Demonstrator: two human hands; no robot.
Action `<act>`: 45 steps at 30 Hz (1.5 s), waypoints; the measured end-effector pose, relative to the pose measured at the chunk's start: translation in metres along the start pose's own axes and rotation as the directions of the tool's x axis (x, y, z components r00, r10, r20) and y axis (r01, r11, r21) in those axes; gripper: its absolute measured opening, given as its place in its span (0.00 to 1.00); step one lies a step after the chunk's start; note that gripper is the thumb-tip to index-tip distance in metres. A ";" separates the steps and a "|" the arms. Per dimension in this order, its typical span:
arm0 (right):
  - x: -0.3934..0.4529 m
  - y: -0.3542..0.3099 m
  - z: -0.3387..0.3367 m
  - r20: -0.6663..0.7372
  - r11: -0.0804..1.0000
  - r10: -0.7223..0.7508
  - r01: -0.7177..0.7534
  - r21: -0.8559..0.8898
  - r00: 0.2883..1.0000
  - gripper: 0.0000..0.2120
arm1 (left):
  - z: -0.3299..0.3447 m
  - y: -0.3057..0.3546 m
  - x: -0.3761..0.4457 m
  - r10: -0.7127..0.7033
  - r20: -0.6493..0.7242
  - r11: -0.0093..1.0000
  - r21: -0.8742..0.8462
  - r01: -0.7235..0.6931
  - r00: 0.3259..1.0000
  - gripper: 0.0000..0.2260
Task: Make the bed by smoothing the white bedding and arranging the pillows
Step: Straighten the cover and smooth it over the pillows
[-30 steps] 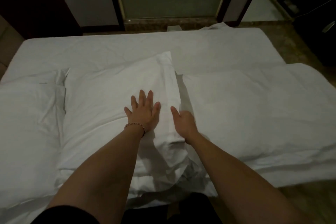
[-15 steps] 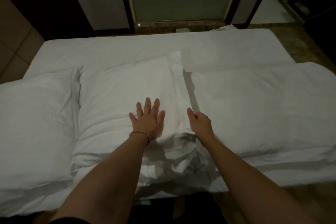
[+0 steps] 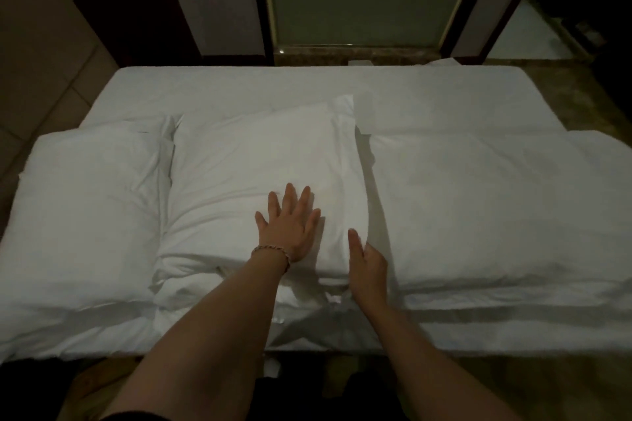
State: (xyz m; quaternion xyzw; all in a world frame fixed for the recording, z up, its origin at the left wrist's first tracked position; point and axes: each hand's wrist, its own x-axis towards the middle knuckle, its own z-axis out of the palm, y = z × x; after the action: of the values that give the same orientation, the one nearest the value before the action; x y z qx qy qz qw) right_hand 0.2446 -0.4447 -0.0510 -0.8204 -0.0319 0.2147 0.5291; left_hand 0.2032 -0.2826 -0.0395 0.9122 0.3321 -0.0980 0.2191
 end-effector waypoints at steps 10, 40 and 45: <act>0.029 0.022 -0.075 -0.059 0.936 -0.153 0.125 -0.330 0.986 0.27 | 0.028 0.024 -0.043 -0.040 0.006 0.999 0.010 0.040 0.999 0.27; -0.027 0.027 0.168 0.639 -0.061 -0.614 0.779 -0.624 0.463 0.32 | 0.020 -0.262 -0.101 -0.370 -0.271 0.920 0.028 0.391 0.889 0.30; -0.006 0.042 0.187 0.554 -0.122 -0.724 0.713 -0.690 0.412 0.32 | 0.053 -0.278 -0.064 -0.164 -0.381 0.981 0.032 0.190 0.910 0.30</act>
State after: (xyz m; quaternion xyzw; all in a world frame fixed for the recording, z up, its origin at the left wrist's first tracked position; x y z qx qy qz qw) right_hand 0.1601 -0.3050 -0.1508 -0.8007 -0.5741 -0.1654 0.0430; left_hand -0.0277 -0.1537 -0.1589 0.8871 0.4456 0.0479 0.1102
